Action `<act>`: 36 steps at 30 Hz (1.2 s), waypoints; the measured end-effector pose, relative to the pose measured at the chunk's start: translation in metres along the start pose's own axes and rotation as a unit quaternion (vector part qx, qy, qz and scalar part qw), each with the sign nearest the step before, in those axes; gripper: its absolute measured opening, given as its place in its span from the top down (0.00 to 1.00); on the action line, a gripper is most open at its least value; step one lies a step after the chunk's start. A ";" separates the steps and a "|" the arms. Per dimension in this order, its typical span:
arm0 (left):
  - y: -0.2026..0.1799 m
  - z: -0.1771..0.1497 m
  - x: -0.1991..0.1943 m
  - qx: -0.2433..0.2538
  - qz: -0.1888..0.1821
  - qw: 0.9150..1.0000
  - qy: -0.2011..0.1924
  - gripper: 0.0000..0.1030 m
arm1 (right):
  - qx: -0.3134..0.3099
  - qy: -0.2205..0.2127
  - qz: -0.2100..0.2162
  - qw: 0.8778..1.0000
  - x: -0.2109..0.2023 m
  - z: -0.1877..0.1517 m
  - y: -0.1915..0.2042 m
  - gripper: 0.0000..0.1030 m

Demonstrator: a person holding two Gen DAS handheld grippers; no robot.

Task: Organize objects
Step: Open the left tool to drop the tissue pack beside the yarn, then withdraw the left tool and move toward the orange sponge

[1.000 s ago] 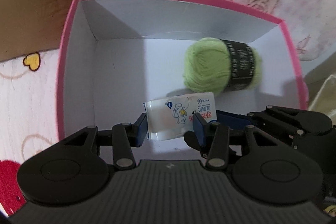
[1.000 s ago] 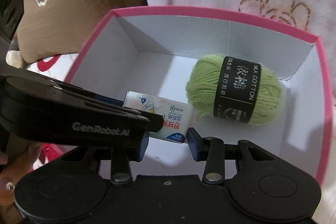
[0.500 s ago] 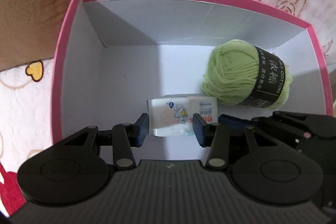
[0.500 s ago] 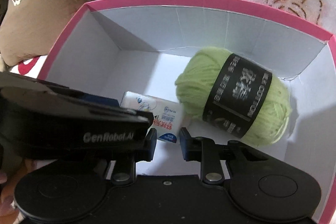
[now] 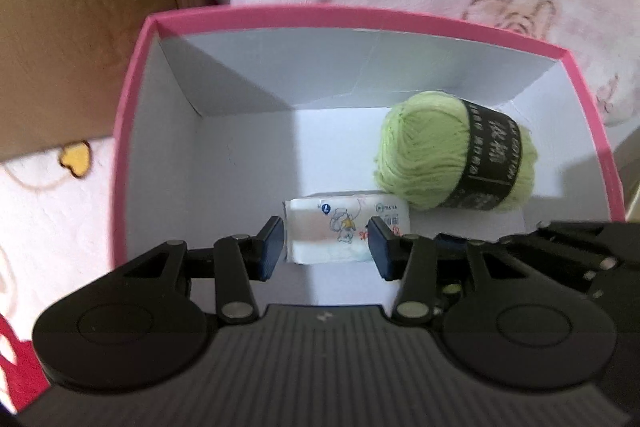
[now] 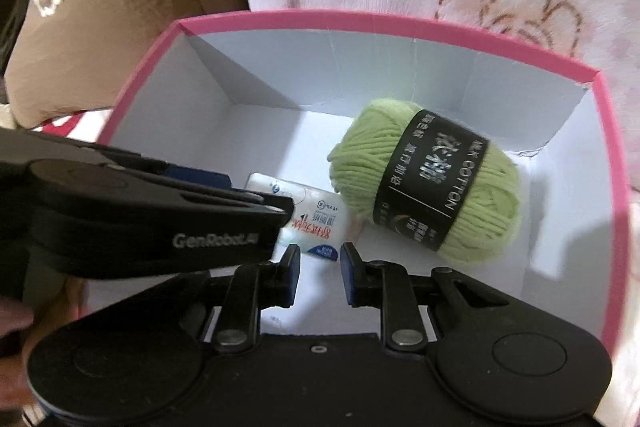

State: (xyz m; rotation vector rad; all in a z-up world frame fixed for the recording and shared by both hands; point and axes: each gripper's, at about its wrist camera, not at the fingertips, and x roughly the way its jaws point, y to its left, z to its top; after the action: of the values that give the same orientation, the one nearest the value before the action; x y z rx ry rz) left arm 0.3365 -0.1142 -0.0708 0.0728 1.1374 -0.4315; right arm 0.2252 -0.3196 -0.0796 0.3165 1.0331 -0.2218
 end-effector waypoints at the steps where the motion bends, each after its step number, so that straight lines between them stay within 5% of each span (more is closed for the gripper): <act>1: -0.001 -0.002 -0.006 0.010 0.001 1.000 -0.005 0.56 | -0.006 -0.004 0.001 1.000 -0.007 -0.002 0.000 0.75; 21: -0.007 -0.052 -0.108 0.041 -0.028 0.999 -0.005 0.48 | -0.056 -0.065 0.025 0.996 -0.132 -0.041 0.019 0.67; 36: -0.024 -0.107 -0.195 0.107 -0.033 0.994 -0.008 0.42 | -0.095 -0.090 -0.012 0.991 -0.213 -0.082 0.037 0.38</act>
State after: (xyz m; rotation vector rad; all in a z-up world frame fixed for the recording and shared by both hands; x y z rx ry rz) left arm 0.1672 -0.0490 0.0609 0.2199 1.0760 -0.6109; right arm 0.0657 -0.2484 0.0724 0.1095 0.8712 -0.1684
